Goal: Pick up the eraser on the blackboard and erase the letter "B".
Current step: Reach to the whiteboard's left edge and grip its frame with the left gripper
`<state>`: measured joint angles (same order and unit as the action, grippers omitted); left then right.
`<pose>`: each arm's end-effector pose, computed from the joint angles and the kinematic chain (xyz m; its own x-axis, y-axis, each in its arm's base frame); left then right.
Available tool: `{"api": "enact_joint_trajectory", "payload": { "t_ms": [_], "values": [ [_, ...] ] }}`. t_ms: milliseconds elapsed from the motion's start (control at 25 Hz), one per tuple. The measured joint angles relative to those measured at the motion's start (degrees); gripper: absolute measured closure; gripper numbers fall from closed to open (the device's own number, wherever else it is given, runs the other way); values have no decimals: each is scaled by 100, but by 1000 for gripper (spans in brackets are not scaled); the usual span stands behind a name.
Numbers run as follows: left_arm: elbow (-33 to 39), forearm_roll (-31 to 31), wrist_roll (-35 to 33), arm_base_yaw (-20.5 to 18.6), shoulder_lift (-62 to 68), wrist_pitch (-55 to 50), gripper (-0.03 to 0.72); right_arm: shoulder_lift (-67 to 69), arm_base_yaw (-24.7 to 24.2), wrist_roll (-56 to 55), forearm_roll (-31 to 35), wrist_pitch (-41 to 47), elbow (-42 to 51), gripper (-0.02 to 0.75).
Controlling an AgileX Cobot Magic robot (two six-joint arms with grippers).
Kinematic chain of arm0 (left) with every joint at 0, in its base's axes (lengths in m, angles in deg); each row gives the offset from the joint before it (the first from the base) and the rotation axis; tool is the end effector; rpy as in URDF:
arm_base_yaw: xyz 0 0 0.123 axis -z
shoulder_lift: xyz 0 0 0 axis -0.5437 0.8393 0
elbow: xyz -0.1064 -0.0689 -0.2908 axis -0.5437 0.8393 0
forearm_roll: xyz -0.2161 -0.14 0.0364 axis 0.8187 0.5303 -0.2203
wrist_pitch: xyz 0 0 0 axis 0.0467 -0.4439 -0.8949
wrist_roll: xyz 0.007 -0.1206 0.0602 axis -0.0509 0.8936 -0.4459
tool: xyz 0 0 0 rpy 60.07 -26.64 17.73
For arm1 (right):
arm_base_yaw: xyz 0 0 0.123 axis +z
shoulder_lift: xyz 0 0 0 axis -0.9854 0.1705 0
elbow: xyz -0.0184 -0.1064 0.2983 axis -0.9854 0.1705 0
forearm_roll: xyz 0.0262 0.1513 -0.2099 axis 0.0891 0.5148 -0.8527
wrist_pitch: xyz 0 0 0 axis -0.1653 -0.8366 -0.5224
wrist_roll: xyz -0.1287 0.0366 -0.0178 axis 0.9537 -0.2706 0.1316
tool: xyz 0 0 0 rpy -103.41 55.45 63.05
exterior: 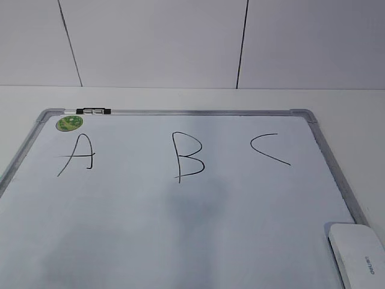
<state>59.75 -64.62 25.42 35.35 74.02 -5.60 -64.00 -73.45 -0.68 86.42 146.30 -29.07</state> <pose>0.0065 -0.0043 0.2579 -0.4967 0.0655 -0.8654 0.0903 0.9956 0.0235 0.0018 -0.0051 0.2512 -0.5121 -0.1012 -0.8530 -0.1052 0.9929 -0.0546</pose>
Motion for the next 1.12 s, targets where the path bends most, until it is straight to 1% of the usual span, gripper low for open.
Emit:
{"api": "enact_joint_trajectory", "payload": {
  "t_ms": [160,360,560,1120],
  "values": [
    [0,0,0,0,0,0,299,0,0,0,0,0,0,216],
    [0,4,0,0,0,0,329,0,0,0,0,0,0,216],
    [0,4,0,0,0,0,344,0,0,0,0,0,0,216],
    [0,17,0,0,0,0,357,0,0,0,0,0,0,216]
  ]
}}
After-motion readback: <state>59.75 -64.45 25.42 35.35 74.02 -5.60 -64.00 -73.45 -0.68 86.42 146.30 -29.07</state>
